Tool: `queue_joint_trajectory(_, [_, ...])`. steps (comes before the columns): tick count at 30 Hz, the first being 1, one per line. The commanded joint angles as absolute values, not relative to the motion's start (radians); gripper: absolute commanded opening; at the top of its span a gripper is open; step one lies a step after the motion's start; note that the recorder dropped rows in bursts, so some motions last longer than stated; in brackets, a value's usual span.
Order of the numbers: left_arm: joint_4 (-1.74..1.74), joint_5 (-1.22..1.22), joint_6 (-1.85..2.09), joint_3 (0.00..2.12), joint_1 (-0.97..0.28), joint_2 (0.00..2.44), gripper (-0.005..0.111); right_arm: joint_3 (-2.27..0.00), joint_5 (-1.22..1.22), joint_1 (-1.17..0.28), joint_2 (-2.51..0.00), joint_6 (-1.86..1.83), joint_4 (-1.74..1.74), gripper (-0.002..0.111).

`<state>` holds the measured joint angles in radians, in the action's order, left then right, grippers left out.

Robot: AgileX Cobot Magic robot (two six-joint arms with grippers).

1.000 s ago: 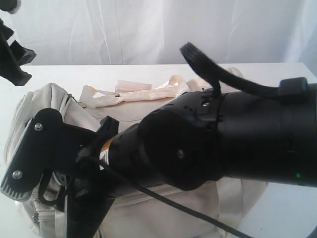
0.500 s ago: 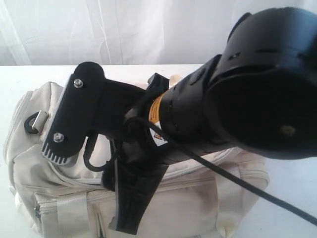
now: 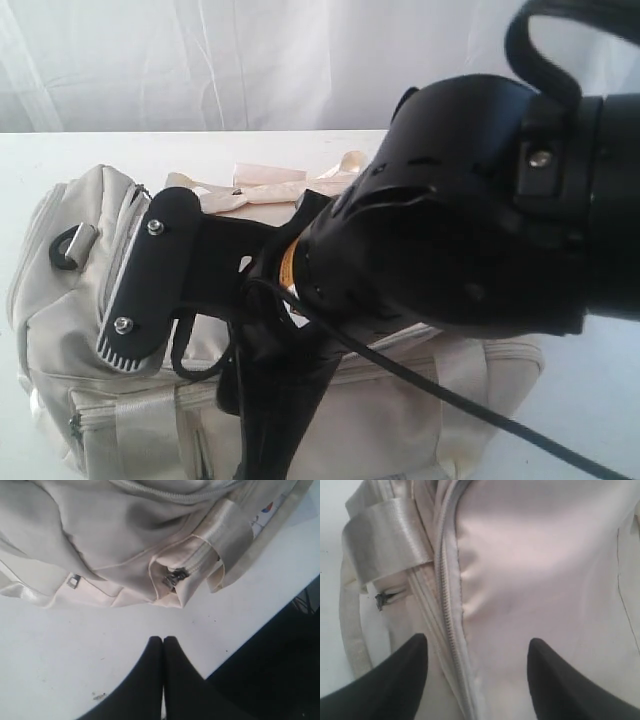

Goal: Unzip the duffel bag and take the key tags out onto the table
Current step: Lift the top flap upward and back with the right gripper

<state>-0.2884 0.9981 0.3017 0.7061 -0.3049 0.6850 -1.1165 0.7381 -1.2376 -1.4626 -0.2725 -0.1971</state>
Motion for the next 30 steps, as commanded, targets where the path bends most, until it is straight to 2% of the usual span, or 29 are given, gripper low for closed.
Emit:
queue_joint_trajectory(1, [-0.309, 0.961, 0.293, 0.655, -0.301, 0.671, 0.0, -1.115, 0.744, -1.236, -1.491, -0.265, -0.236, 0.056])
queue_joint_trajectory(9, [-0.307, 0.904, 0.293, 0.618, -0.301, 0.671, 0.0, -1.115, 0.716, -1.236, -1.582, -0.242, -0.346, 0.055])
queue_joint_trajectory(11, [-0.307, 0.908, 0.293, 0.618, -0.301, 0.671, 0.0, -1.115, 0.716, -1.236, -1.596, -0.199, -0.381, 0.051])
queue_joint_trajectory(13, [-0.307, 0.908, 0.293, 0.618, -0.301, 0.671, 0.0, -1.115, 0.714, -1.236, -1.605, -0.119, -0.429, 0.042])
queue_joint_trajectory(19, [-0.307, 0.906, 0.295, 0.618, -0.301, 0.671, 0.0, -1.124, 0.711, -1.234, -1.604, 0.119, -0.611, -0.001])
queue_joint_trajectory(30, [-0.307, 0.908, 0.295, 0.618, -0.301, 0.671, 0.0, -1.264, 0.773, -1.154, -1.602, 0.088, -0.59, 0.0])
